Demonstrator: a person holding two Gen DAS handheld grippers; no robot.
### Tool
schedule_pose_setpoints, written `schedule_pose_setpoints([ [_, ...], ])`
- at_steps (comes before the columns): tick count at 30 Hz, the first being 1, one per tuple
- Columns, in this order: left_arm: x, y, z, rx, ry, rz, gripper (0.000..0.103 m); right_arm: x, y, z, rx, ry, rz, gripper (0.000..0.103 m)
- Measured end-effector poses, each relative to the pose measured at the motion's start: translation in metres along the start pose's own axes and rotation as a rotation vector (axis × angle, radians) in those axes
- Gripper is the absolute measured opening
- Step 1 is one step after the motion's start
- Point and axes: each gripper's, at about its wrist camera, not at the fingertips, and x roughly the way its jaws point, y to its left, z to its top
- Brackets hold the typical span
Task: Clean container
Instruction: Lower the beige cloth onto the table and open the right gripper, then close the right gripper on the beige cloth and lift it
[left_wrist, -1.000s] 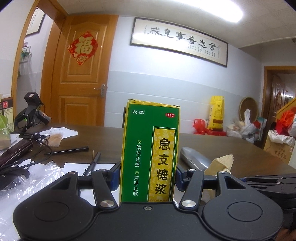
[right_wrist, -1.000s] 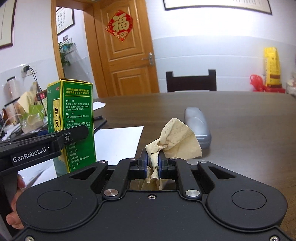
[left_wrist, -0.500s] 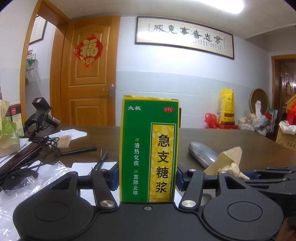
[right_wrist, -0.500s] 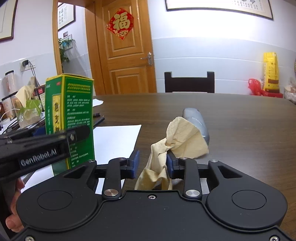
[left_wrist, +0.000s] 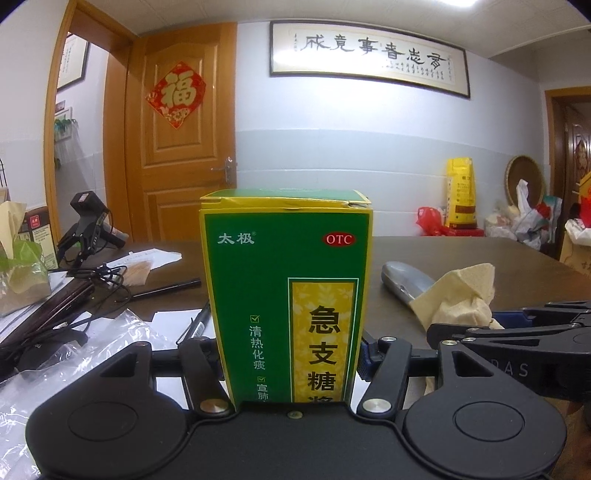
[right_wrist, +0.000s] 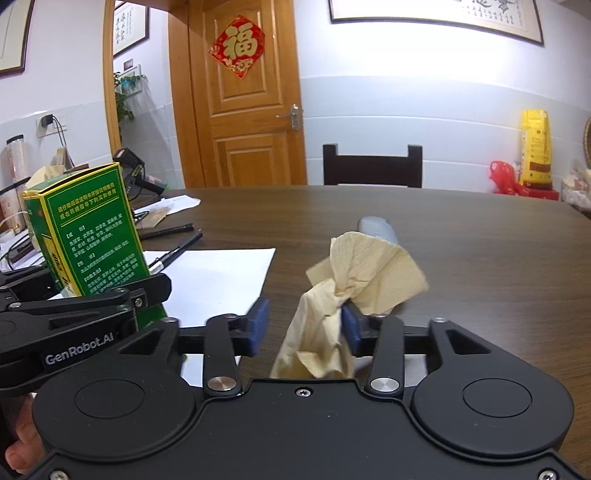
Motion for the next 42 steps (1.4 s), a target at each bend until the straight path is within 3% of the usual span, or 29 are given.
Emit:
schedule_pose_setpoints([
  [10,0.002,-0.006,-0.005,0.048,0.023,-0.002,0.066,-0.003,-0.012,0.004,0.033,0.008,-0.012,0.064],
  [20,0.004,-0.001,-0.006,0.041,0.039,-0.019,0.065,-0.011,-0.027,0.007,0.131,-0.029,0.039,0.064],
  [26,0.004,0.001,-0.006,0.045,0.044,-0.025,0.060,-0.009,-0.029,0.008,0.123,-0.036,-0.017,0.064],
  [42,0.007,-0.001,-0.008,0.048,0.064,-0.021,0.060,0.004,-0.030,0.004,0.154,0.017,-0.032,0.065],
])
